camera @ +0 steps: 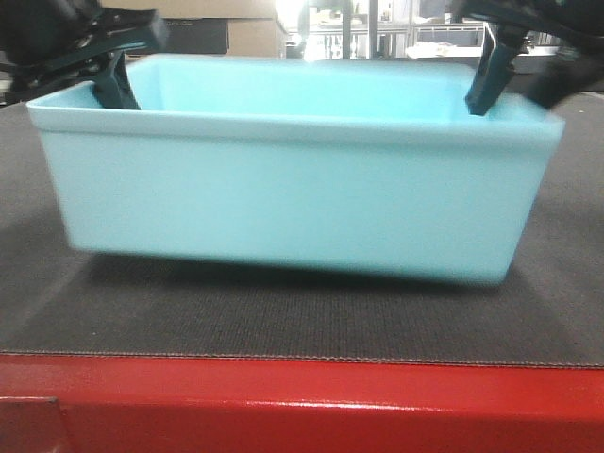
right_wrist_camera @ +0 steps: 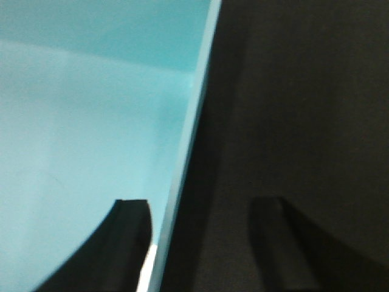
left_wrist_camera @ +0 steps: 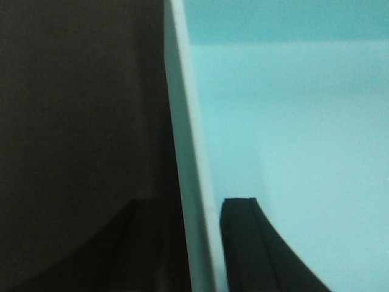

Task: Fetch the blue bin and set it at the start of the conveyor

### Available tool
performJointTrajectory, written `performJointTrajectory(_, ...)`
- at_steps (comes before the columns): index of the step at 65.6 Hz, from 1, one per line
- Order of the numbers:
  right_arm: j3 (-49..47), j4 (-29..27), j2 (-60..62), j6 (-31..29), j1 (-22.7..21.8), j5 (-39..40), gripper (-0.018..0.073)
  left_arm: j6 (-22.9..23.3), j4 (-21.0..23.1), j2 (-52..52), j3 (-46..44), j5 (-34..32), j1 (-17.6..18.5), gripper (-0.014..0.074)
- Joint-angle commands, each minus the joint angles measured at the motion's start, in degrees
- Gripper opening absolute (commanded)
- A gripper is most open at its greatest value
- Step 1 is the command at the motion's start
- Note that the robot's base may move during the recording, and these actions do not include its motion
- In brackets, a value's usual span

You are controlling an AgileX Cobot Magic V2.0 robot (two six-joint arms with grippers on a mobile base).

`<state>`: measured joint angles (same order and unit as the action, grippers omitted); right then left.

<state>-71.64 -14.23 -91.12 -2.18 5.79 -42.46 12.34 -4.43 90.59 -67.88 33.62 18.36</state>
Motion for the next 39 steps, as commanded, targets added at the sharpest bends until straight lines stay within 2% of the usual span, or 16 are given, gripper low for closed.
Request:
performJointTrajectory(1, -0.3, 1.6, 0.6, -0.8, -0.4, 0.8, 0.0507, -0.2, -1.3, -0.4, -0.4, 0.4, -0.5, 0.041)
performJointTrajectory(4, -0.4, 1.6, 1.0, -0.8, -0.4, 0.8, 0.0581, -0.2, -1.5, -0.5, -0.9, 1.6, -0.8, 0.0502)
performJointTrajectory(7, -0.4, 1.6, 1.7, -0.8, -0.4, 0.8, 0.0571, -0.2, -1.4, -0.7, -1.5, 2.9, -1.2, 0.0588)
performJointTrajectory(9, -0.5, 1.7, 2.2, -0.8, -0.4, 0.7, 0.0568, -0.2, -1.4, -0.9, -2.0, 3.9, -1.6, 0.0614)
performJointTrajectory(21, -0.9, 5.9, 7.0, -0.8, -0.7, 0.5, 0.0543, -0.2, -2.2, -5.6, -5.0, 9.2, -4.9, 0.0571)
performJointTrajectory(26, -0.9, 8.8, 9.4, -0.8, -0.7, 0.2, 0.0488, -0.2, -3.6, -8.6, -4.7, 10.3, -6.2, 0.0515)
performJointTrajectory(30, -0.9, 10.6, 11.1, -0.8, -0.7, -0.6, 0.0398, -0.2, -5.6, -11.2, -4.0, 11.1, -7.3, 0.0438)
performJointTrajectory(35, -0.9, 11.9, 12.9, -0.8, -0.8, -1.5, 0.0236, -0.2, -7.0, -14.1, -2.3, 11.1, -8.6, 0.0302)
performJointTrajectory(39, -0.7, 12.1, 14.1, -0.8, -1.3, -2.0, 0.0099, -0.2, -7.6, -16.5, -0.6, 11.0, -9.6, 0.0156)
